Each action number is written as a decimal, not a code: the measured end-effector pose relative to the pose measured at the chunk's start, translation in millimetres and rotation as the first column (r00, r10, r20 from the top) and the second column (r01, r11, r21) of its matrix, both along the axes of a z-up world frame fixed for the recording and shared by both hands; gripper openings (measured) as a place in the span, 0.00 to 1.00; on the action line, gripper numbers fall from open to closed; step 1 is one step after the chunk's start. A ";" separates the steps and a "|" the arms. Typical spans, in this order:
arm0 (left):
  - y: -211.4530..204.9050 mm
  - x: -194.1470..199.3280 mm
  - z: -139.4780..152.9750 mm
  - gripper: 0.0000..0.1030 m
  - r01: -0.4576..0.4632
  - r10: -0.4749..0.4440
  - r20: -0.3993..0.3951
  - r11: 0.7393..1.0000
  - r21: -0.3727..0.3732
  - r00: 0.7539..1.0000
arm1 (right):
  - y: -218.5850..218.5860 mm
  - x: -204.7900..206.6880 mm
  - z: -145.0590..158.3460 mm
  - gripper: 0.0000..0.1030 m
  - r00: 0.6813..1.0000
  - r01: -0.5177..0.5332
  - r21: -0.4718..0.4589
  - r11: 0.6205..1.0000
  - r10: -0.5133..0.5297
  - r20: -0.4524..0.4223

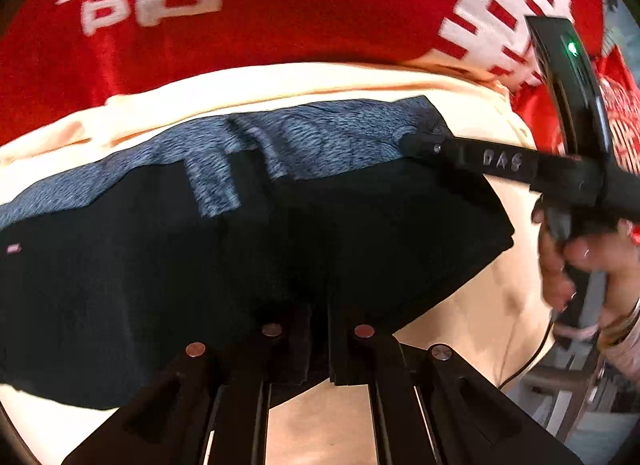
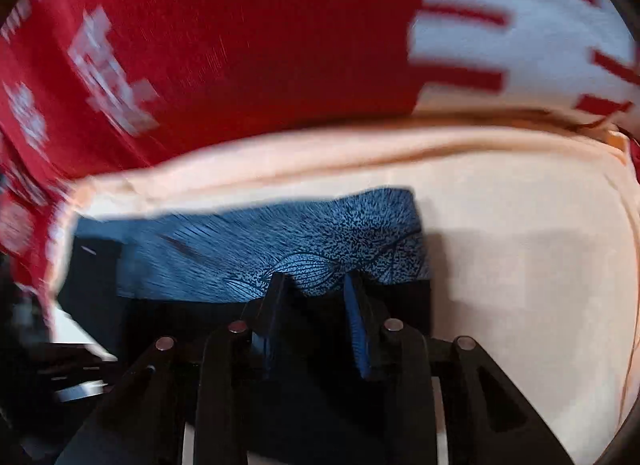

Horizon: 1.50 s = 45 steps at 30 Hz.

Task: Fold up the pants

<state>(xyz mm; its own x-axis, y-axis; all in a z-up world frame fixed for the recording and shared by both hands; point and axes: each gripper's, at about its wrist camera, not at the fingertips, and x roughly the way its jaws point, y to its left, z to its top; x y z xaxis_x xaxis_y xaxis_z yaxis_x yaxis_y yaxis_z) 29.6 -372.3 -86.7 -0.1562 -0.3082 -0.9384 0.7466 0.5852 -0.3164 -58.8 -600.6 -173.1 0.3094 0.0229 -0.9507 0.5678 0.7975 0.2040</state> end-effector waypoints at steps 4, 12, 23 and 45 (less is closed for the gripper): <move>11.0 7.3 4.4 0.54 -0.071 0.070 0.037 0.997 0.025 0.997 | 33.6 3.1 12.3 0.32 0.993 -0.111 -0.085 0.990 0.107 -0.056; 56.5 28.7 7.0 0.62 -0.181 0.177 0.075 0.981 0.062 0.981 | 95.9 8.8 30.2 0.32 0.981 -0.193 -0.059 0.979 0.194 0.011; 114.6 48.1 -12.8 0.62 -0.305 0.286 0.129 0.936 0.177 0.950 | 157.8 31.7 7.6 0.32 0.981 -0.185 -0.075 0.980 0.180 -0.070; 179.3 67.7 -19.9 0.70 -0.419 0.404 0.118 0.889 0.183 0.907 | 208.9 31.7 27.0 0.44 0.960 -0.231 -0.056 0.971 0.218 -0.175</move>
<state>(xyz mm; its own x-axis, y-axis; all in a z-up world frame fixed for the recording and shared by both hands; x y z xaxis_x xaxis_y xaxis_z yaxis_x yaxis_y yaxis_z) 97.3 -193.0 -106.6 0.0164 -0.1344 -0.9908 0.4419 0.8899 -0.1134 -27.0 -391.7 -146.1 0.1412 0.0005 -0.9900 0.3933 0.9177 0.0566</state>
